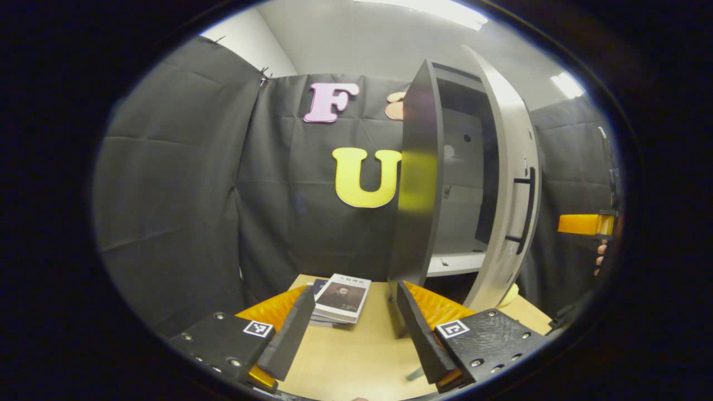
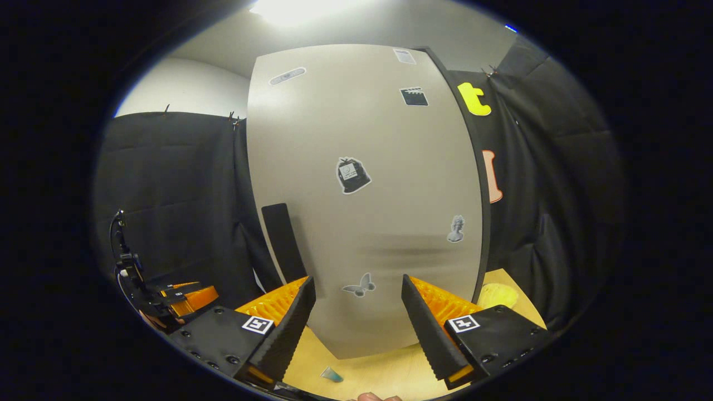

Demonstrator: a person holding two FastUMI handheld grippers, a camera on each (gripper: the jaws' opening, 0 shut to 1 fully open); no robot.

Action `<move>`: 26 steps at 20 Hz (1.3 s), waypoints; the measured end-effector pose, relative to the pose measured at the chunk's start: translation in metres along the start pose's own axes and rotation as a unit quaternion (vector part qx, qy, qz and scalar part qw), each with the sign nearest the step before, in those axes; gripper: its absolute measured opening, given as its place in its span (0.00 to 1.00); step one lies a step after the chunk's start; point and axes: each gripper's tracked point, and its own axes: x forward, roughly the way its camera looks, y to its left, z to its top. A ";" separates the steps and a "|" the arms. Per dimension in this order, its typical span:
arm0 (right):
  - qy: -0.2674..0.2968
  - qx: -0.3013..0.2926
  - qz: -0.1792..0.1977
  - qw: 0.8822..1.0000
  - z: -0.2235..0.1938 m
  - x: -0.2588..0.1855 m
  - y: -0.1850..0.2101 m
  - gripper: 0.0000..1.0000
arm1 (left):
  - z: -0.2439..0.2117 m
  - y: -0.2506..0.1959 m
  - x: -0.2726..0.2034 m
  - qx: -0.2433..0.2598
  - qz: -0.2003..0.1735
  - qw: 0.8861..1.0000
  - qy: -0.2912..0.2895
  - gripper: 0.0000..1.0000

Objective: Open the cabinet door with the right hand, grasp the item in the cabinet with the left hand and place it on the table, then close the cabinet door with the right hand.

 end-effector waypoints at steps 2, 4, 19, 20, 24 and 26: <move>0.002 0.005 -0.008 1.000 -0.001 -0.006 -0.019 0.98 | 0.010 -0.020 -0.002 0.001 -0.003 1.000 -0.006 0.89; 0.007 0.012 -0.018 1.000 0.000 -0.017 -0.043 0.98 | 0.021 -0.045 -0.006 -0.014 -0.015 1.000 0.000 0.88; -0.056 0.029 -0.117 0.991 0.061 -0.081 -0.227 0.98 | 0.078 -0.201 -0.015 -0.019 -0.010 1.000 -0.010 0.88; -0.056 0.019 -0.113 0.992 0.060 -0.083 -0.232 0.98 | 0.078 -0.208 -0.017 -0.017 -0.006 1.000 -0.015 0.88; -0.056 0.001 -0.090 0.994 0.051 -0.095 -0.238 0.98 | 0.074 -0.234 -0.022 -0.036 -0.012 0.998 -0.040 0.88; -0.057 -0.008 -0.089 0.994 0.041 -0.100 -0.240 0.98 | 0.073 -0.244 -0.025 -0.044 -0.021 0.998 -0.048 0.88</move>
